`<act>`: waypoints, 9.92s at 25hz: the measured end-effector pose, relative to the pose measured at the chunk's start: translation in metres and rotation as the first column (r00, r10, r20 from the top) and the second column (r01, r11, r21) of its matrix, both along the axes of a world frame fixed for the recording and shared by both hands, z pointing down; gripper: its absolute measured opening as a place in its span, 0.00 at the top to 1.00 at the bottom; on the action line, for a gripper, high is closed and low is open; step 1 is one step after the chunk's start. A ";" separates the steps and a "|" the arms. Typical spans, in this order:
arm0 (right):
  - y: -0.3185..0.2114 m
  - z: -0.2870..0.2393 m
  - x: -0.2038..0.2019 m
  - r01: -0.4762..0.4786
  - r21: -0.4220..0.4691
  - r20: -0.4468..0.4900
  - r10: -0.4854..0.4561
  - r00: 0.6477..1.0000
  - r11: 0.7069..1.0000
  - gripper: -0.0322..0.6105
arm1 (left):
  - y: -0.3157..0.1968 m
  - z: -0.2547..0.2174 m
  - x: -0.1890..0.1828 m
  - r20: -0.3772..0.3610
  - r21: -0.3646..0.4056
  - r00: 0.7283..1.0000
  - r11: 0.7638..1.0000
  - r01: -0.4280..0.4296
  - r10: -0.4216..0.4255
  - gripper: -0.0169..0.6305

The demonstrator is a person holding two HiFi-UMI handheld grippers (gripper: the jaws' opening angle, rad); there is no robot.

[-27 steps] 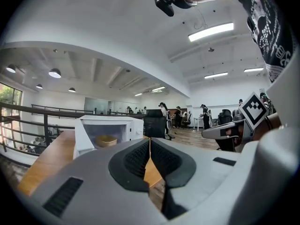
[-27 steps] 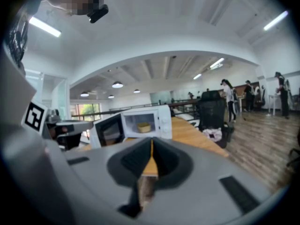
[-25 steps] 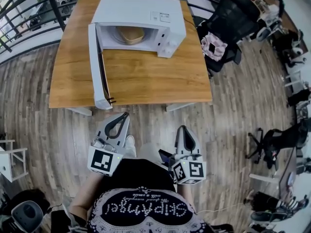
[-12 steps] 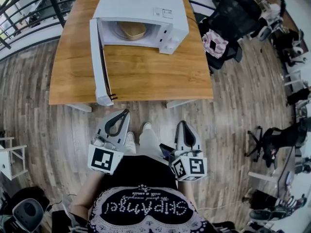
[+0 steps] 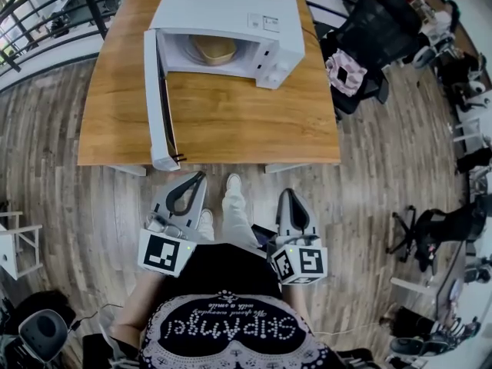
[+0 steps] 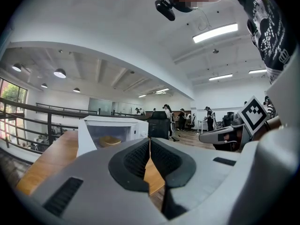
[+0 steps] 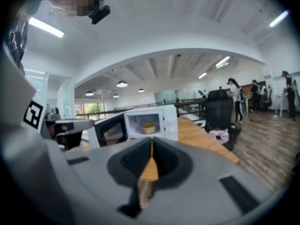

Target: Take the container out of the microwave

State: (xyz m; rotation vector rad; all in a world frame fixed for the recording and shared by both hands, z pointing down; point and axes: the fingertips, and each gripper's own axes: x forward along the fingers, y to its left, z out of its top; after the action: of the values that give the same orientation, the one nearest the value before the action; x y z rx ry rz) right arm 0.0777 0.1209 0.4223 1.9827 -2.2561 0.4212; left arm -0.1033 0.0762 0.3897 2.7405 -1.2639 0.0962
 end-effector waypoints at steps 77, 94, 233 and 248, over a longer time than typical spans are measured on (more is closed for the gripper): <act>-0.261 0.001 0.032 0.299 -0.022 0.033 -0.298 0.954 0.954 0.90 | -0.205 -0.024 0.043 -0.018 0.016 0.960 0.960 0.278 -0.278 0.92; -0.264 0.006 0.035 0.249 -0.029 0.047 -0.248 0.968 0.968 0.90 | -0.217 -0.012 0.034 0.013 -0.013 0.964 0.964 0.264 -0.264 0.92; -0.275 0.023 0.100 0.072 -0.069 0.093 -0.066 0.994 0.995 0.90 | -0.385 0.197 0.083 0.789 -0.243 0.558 0.965 -0.099 0.256 0.91; -0.263 0.012 0.095 0.139 -0.026 0.103 -0.136 0.985 0.990 0.90 | -0.353 0.177 0.084 0.758 -0.229 0.612 0.971 -0.072 0.225 0.91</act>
State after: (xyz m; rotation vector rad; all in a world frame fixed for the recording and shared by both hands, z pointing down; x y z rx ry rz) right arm 0.1728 -0.1419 0.4346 1.8150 -2.4115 0.5519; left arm -0.0195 -0.2768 0.5663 2.6759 -1.0430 1.4990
